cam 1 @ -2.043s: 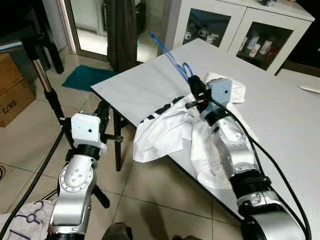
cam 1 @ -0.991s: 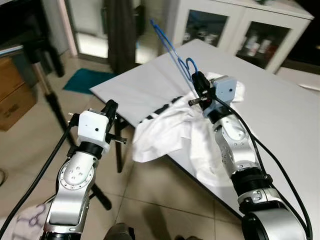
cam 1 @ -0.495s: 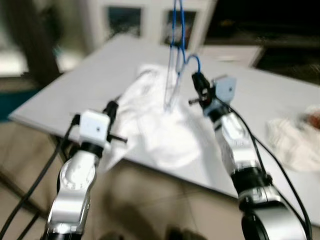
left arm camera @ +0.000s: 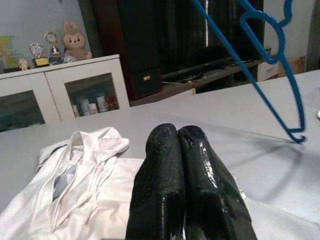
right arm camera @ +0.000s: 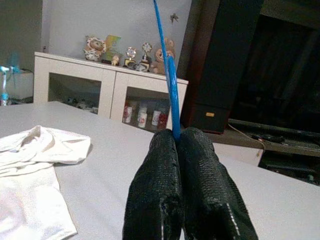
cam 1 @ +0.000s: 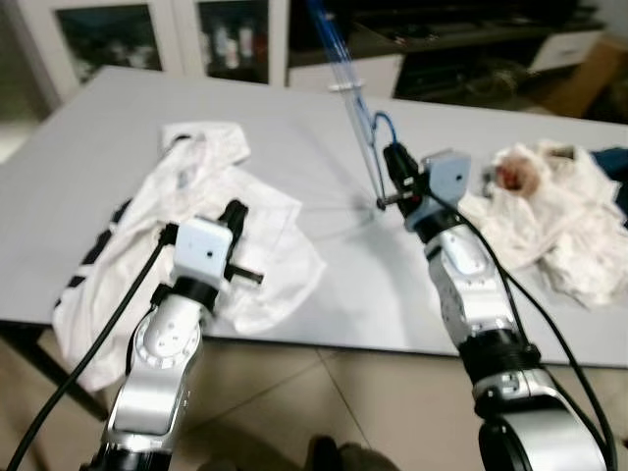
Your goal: Hang hanger
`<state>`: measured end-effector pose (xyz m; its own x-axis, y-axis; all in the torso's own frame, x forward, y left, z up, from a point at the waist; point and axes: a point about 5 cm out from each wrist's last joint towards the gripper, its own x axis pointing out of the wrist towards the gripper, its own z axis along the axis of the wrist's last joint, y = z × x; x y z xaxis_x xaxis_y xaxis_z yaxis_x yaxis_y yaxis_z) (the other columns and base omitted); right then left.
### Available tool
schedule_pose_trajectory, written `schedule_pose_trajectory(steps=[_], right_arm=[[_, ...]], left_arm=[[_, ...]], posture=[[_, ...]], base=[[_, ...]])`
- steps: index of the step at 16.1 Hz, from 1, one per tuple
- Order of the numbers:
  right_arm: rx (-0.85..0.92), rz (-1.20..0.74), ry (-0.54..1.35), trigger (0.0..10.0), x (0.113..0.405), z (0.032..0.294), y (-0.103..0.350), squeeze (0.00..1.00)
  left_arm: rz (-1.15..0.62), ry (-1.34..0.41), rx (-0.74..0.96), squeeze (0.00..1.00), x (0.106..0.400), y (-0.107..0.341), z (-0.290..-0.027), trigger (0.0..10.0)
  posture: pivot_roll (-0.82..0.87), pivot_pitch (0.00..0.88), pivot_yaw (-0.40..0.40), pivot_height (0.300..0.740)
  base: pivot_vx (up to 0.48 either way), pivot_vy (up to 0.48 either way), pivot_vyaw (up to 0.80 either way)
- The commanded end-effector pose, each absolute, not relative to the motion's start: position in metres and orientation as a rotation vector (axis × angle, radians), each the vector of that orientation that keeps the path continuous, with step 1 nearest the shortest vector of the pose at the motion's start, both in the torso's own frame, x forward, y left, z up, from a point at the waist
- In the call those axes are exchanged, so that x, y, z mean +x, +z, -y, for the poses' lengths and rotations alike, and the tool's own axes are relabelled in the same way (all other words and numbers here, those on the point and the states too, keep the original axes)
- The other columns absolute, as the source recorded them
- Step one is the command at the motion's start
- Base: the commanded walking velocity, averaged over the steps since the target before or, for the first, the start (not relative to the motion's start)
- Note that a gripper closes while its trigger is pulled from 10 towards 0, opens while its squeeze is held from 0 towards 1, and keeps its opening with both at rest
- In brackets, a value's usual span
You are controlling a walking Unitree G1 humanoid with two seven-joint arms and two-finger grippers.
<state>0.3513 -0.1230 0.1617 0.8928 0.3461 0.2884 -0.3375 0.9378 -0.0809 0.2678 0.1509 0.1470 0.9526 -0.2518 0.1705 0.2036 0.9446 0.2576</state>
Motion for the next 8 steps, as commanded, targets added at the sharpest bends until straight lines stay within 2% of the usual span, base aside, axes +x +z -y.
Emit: schedule_pose_trajectory(steps=[1,5,6,8], right_arm=[[-0.035,0.305,0.365,10.0,0.351,0.121,0.162,0.00],[-0.018,0.273,0.450,10.0,0.349,0.112,0.159,0.00],[-0.058,0.291,0.534,10.0,0.344,0.109,0.162,0.00],[-0.083,0.316,0.559,10.0,0.340,0.115,0.167,0.00]], left_arm=[[0.197,-0.233,0.243,0.00,0.269,0.145,-0.152,10.0],[0.203,-0.233,0.261,0.00,0.269,0.147,-0.153,10.0],[0.229,-0.250,0.355,0.00,0.269,0.151,-0.158,10.0],[0.271,-0.258,0.425,0.00,0.270,0.161,-0.169,10.0]], posture=[[0.16,0.000,-0.062,0.740],[0.15,0.000,-0.059,0.740],[0.15,0.000,-0.056,0.740],[0.15,0.000,-0.051,0.740]], base=[[0.000,0.000,0.00],[0.000,0.000,0.00],[0.000,0.000,0.00],[0.000,0.000,0.00]])
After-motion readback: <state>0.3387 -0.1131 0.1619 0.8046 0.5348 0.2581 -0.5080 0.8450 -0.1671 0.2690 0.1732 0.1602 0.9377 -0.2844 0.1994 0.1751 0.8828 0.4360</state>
